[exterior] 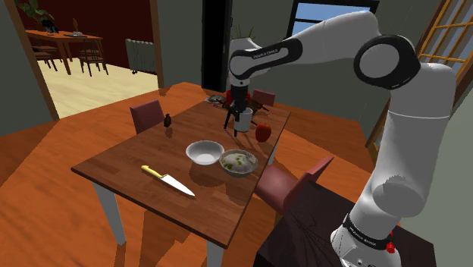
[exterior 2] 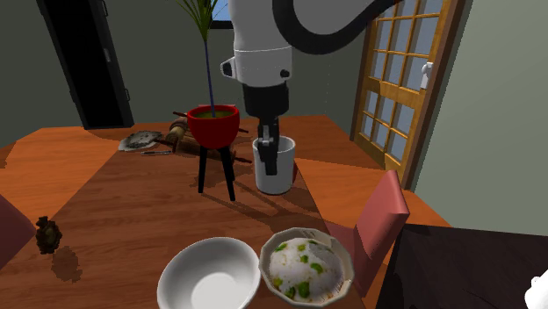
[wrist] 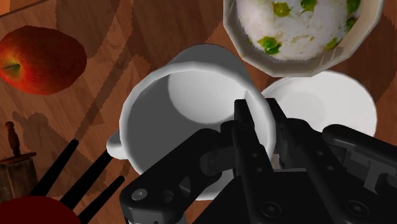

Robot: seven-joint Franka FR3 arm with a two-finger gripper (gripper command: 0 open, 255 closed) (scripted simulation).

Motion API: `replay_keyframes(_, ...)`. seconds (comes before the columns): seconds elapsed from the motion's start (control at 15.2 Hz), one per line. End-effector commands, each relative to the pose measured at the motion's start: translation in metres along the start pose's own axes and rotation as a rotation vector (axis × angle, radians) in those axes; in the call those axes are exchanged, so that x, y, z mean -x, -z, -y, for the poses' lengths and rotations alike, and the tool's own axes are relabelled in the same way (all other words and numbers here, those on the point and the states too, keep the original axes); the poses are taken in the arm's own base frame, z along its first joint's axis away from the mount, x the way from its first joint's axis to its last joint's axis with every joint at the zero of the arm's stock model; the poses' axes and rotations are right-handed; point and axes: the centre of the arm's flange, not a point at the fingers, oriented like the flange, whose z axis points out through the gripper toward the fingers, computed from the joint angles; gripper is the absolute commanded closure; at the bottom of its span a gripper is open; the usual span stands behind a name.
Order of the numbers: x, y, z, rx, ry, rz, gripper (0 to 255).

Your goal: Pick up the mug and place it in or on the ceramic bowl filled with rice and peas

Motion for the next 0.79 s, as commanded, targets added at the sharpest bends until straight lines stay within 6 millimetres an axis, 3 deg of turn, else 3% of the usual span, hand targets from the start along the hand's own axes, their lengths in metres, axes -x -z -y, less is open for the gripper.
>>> replay_keyframes(0.0,0.018,0.003,0.021,0.000,-0.001,0.000,255)
replay_keyframes(0.46,0.070,0.015,0.093,0.000,-0.001,0.000,255)
replay_keyframes(0.73,0.069,-0.006,0.094,0.000,-0.001,0.000,255)
